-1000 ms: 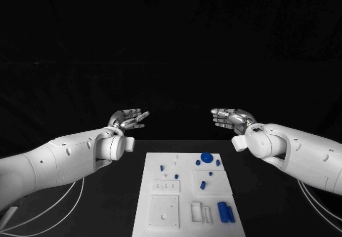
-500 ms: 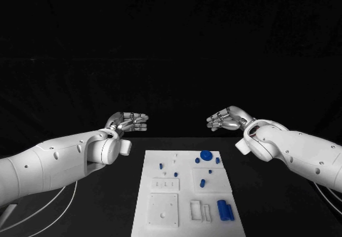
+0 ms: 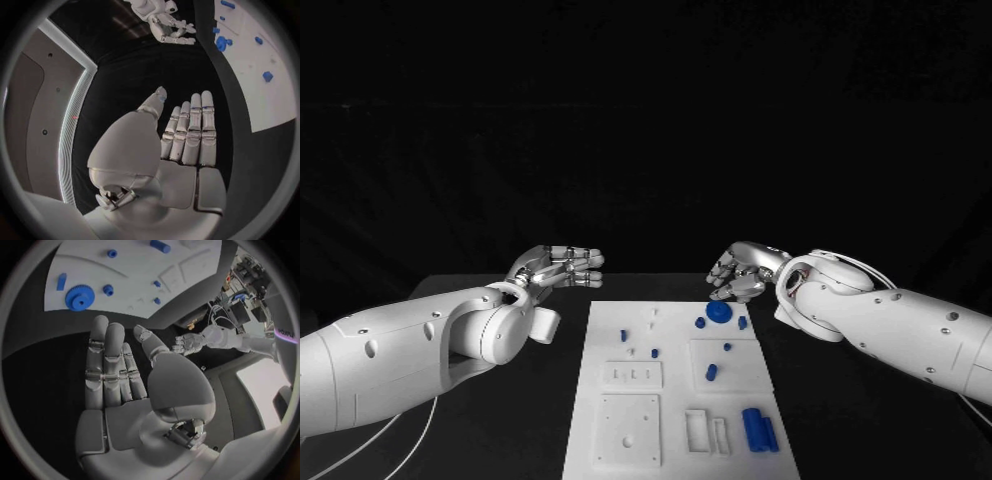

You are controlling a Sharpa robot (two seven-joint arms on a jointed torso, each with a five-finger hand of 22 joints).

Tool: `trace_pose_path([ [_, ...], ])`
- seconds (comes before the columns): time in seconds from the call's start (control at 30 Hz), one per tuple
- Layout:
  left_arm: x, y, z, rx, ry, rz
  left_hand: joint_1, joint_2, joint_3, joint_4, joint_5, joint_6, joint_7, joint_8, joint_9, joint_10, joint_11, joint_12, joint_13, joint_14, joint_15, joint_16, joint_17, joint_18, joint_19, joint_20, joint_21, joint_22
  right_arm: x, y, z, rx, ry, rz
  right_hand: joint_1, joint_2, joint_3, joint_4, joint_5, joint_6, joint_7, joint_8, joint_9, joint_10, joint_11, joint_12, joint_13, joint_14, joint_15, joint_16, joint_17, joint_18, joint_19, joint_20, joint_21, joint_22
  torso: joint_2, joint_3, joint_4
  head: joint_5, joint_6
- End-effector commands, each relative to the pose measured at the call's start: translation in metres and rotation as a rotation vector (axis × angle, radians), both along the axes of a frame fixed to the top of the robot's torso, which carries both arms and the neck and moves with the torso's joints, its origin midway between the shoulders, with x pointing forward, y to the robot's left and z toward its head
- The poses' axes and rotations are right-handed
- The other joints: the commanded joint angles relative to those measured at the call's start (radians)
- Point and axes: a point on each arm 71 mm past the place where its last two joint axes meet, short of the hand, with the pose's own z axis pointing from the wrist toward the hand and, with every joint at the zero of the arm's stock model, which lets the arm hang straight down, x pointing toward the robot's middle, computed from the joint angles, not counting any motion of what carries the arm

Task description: Assemble the parts on the task board

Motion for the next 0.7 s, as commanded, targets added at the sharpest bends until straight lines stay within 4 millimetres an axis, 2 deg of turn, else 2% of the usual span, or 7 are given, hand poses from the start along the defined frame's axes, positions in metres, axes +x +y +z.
trace_pose_path([
  [0.03,-0.005,-0.004,0.006,-0.018,-0.020,-0.044,-0.009,-0.001,-0.004,-0.001,0.000,-0.009,0.000,0.001,-0.001,-0.007,-0.002,0.005,0.001,0.001,0.001,-0.002,0.000,-0.018,-0.005,0.001,0.001,0.000,-0.003,0.003,-0.007,-0.189,-0.058,0.004,0.000,-0.014,0.022,0.000,-0.021,0.007,-0.001,0.005,0.001,-0.006,-0.001,0.004,0.001,-0.005,-0.001,0.036,0.007,-0.018,0.001,-0.022,0.019,0.021,0.025,0.0027,0.0076,-0.004,-0.007],
  [0.1,-0.007,-0.004,0.007,-0.022,-0.020,-0.048,-0.011,0.001,-0.009,-0.005,0.000,-0.012,0.000,0.001,-0.001,-0.009,-0.001,0.005,0.001,0.000,0.002,-0.002,0.001,-0.018,-0.008,0.002,0.005,-0.001,-0.005,0.005,-0.008,-0.207,-0.072,0.009,0.003,-0.023,0.044,0.000,-0.037,0.010,0.000,0.005,0.001,-0.011,0.000,0.004,0.001,-0.014,-0.001,0.051,0.007,-0.024,-0.004,-0.027,0.025,0.033,0.031,0.0021,0.0094,-0.008,-0.007],
  [0.13,-0.007,-0.004,0.008,-0.024,-0.020,-0.050,-0.011,0.001,-0.009,-0.005,0.000,-0.012,0.000,0.001,-0.001,-0.009,-0.001,0.005,0.001,0.000,0.002,-0.002,0.001,-0.018,-0.008,0.002,0.005,-0.001,-0.005,0.006,-0.009,-0.211,-0.080,0.012,0.003,-0.026,0.052,0.001,-0.038,0.010,0.000,0.005,0.001,-0.011,0.000,0.004,0.001,-0.014,-0.001,0.054,0.006,-0.025,-0.006,-0.028,0.028,0.038,0.033,0.0018,0.0102,-0.010,-0.010],
  [0.2,-0.008,-0.005,0.009,-0.027,-0.021,-0.053,-0.011,0.001,-0.009,-0.005,0.000,-0.012,0.000,0.001,-0.001,-0.009,-0.001,0.005,0.001,0.000,0.002,-0.002,0.001,-0.018,-0.008,0.002,0.005,-0.001,-0.007,0.008,-0.010,-0.219,-0.100,0.018,0.017,-0.042,0.077,0.001,-0.055,-0.002,0.009,0.006,0.000,-0.024,0.005,0.004,0.001,-0.018,0.002,0.057,0.000,-0.027,-0.013,-0.030,0.036,0.052,0.037,0.0011,0.0114,-0.013,-0.017],
  [0.27,-0.009,-0.006,0.010,-0.029,-0.022,-0.056,-0.013,0.001,-0.011,-0.005,0.000,-0.015,0.000,0.001,-0.001,-0.010,-0.001,0.005,0.001,-0.001,0.002,-0.002,0.001,-0.018,-0.009,0.002,0.006,-0.002,-0.008,0.009,-0.012,-0.228,-0.113,0.022,0.010,-0.050,0.096,0.003,-0.062,-0.003,0.011,0.006,0.001,-0.026,0.006,0.004,0.001,-0.019,0.001,0.069,0.001,-0.044,-0.010,-0.034,0.042,0.063,0.041,0.0009,0.0124,-0.014,-0.017],
  [0.53,-0.010,-0.009,0.015,-0.038,-0.027,-0.068,-0.014,0.002,-0.013,-0.007,0.000,-0.017,0.001,0.001,-0.001,-0.012,0.000,0.005,0.001,0.000,0.002,-0.001,0.001,-0.018,-0.010,0.003,0.008,-0.003,-0.013,0.019,-0.022,-0.260,-0.151,0.035,0.007,-0.064,0.120,0.008,-0.082,0.000,0.008,0.005,0.001,-0.024,0.004,0.003,0.001,-0.023,0.000,0.094,0.009,-0.048,-0.003,-0.036,0.041,0.079,0.058,0.0025,0.0148,-0.015,-0.020],
  [0.7,-0.010,-0.011,0.018,-0.040,-0.029,-0.073,-0.016,0.002,-0.015,-0.008,0.000,-0.025,0.002,0.000,-0.001,-0.016,0.001,0.005,0.001,-0.001,0.003,-0.002,0.001,-0.018,-0.010,0.003,0.009,-0.005,-0.014,0.022,-0.025,-0.267,-0.159,0.037,0.003,-0.069,0.135,0.010,-0.091,0.005,0.007,0.005,0.001,-0.020,0.003,0.003,0.001,-0.026,0.000,0.108,0.012,-0.057,0.002,-0.037,0.037,0.090,0.065,0.0009,0.0177,-0.013,-0.018],
])
